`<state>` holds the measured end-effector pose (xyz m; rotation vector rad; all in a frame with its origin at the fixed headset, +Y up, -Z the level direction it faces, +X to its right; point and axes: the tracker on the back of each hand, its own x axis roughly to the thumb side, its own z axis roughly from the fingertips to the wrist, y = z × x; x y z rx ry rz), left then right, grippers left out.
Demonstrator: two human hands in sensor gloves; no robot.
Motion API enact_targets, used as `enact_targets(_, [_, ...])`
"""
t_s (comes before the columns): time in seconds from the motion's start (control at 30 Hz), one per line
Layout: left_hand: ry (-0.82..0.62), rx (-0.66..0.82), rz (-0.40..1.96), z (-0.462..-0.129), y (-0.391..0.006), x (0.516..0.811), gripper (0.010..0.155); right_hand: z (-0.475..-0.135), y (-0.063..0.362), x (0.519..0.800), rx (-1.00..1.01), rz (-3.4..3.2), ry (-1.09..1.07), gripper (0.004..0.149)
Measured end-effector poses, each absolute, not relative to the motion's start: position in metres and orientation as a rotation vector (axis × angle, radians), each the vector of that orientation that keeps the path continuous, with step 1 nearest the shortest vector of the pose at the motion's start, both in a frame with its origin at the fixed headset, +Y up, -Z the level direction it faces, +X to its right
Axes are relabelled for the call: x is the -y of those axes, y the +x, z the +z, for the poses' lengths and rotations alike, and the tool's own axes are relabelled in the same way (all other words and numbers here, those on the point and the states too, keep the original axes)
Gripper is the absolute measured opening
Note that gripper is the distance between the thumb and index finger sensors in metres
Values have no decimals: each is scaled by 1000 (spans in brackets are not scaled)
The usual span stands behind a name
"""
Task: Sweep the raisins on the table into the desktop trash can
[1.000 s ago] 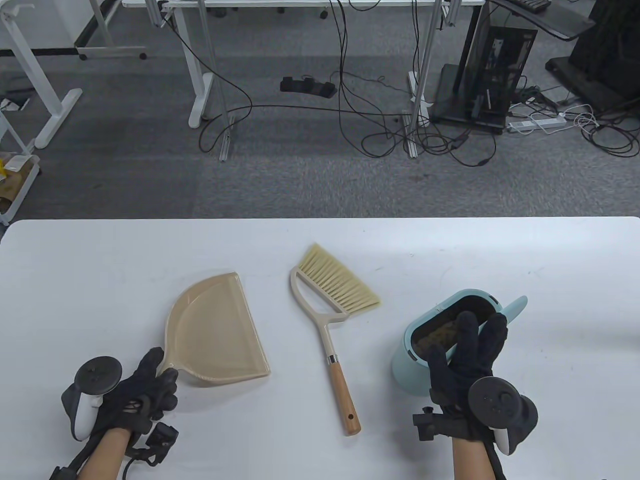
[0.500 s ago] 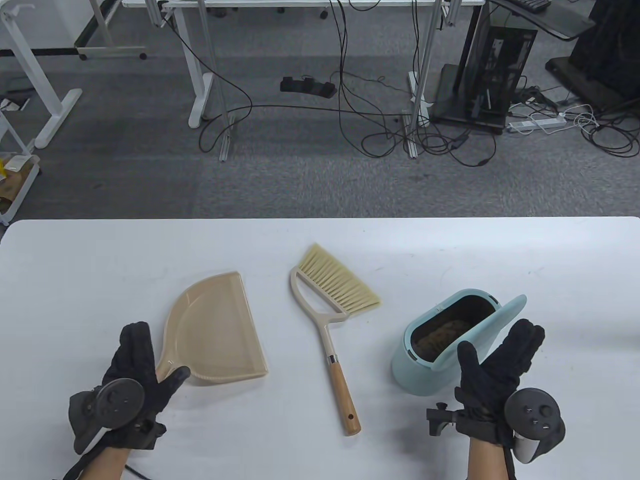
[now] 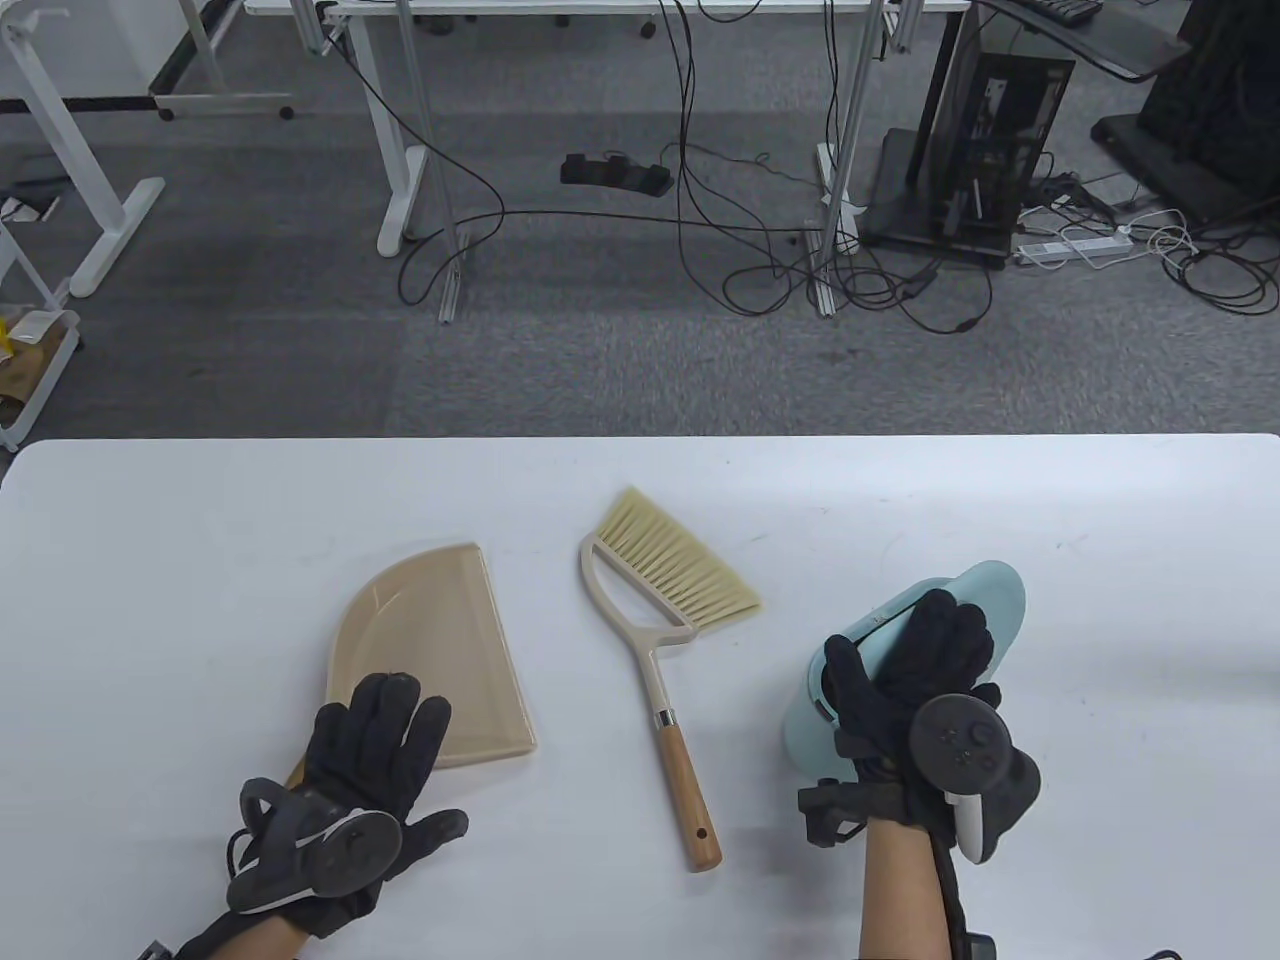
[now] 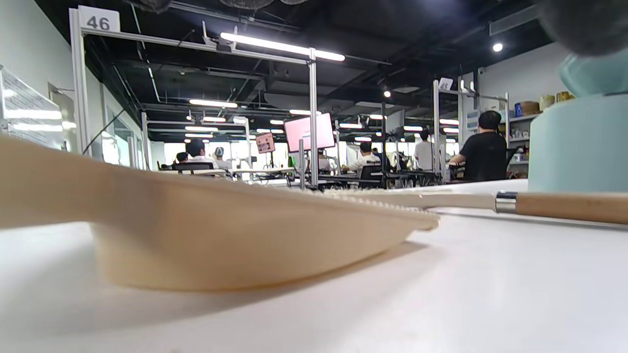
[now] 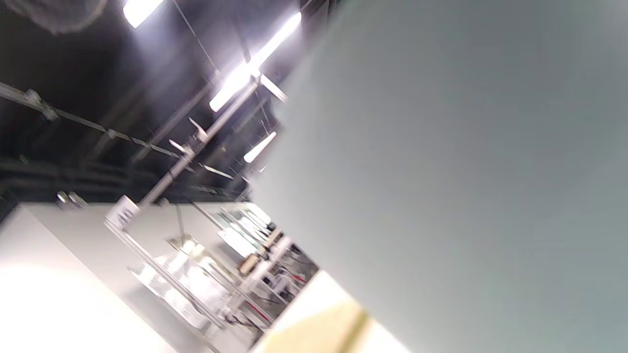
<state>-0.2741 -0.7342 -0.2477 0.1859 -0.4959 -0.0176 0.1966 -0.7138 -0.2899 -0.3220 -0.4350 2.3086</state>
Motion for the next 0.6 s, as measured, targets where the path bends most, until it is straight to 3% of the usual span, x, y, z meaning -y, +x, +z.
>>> enact_targets(0.13, [154,503,-31,-248,-272,740,98,-300,187,720,453,2430,-460,90])
enact_targets(0.3, [116,497,-39,-248,-272,747,96,-308,176,718,292,2740,-550,87])
enact_targets(0.6, [106,510,-74,-247,-268,749,96,-313,173,714,145,2727,-563,85])
